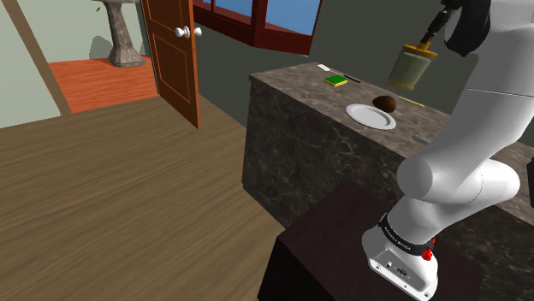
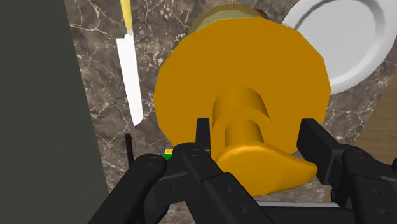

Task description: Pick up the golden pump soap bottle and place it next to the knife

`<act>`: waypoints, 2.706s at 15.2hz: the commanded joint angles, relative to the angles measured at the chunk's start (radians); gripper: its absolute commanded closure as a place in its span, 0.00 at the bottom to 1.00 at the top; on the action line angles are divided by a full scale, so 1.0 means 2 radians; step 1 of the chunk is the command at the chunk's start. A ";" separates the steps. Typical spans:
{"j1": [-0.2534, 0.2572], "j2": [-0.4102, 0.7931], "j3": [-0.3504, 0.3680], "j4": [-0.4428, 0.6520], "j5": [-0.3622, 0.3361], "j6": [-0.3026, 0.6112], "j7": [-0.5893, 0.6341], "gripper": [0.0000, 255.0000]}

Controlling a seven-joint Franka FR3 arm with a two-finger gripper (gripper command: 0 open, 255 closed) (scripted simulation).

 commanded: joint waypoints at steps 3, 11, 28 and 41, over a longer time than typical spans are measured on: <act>-0.056 0.043 -0.011 0.059 0.030 -0.029 -0.045 1.00; -0.078 0.053 -0.017 0.035 0.035 -0.003 -0.082 1.00; -0.030 -0.001 -0.019 -0.144 0.001 0.126 -0.092 1.00; -0.036 0.004 -0.020 -0.121 0.004 0.107 -0.092 0.00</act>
